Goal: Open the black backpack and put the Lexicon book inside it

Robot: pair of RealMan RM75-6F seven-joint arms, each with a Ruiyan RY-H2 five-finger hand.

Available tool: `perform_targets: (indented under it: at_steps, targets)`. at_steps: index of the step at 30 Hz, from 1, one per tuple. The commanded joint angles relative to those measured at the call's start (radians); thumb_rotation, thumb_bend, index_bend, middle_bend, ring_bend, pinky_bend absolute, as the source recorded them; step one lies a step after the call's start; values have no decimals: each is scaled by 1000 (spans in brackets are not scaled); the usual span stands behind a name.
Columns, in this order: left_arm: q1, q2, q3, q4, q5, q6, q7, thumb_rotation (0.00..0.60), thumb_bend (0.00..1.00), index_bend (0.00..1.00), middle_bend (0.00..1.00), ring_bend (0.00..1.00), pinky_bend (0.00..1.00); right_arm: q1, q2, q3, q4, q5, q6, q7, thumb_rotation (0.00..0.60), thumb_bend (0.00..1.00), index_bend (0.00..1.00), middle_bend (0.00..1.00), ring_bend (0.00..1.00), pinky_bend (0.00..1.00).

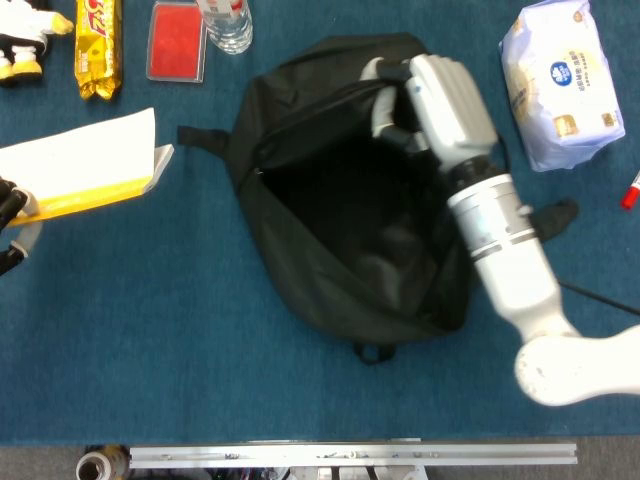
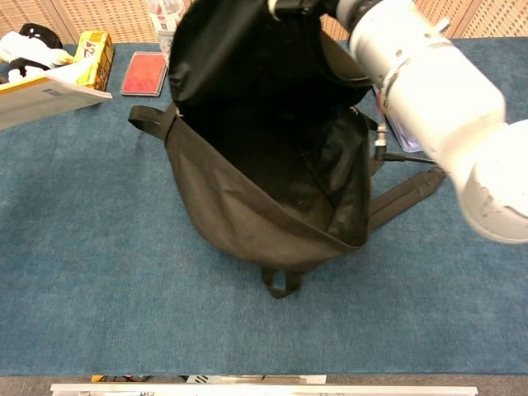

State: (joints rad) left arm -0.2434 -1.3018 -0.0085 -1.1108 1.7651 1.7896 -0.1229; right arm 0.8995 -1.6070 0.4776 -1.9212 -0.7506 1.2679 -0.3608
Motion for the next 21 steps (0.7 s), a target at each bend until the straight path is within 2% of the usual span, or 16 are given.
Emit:
perform_targets:
  at_steps: [1, 9, 21]
  targets:
    - [1, 11, 0, -8, 11, 14, -23, 600, 390, 717, 635, 451, 436, 37, -50, 8, 9, 12, 31, -40, 600, 922, 726, 670, 635, 844]
    - [2, 18, 14, 13, 52, 42, -39, 600, 390, 720, 637, 451, 436, 76, -142, -4, 104, 51, 61, -89, 600, 921, 726, 670, 635, 844]
    - [7, 33, 30, 18, 113, 103, -46, 600, 389, 723, 643, 452, 436, 107, -230, 45, 228, 69, 91, -99, 600, 922, 726, 670, 635, 844]
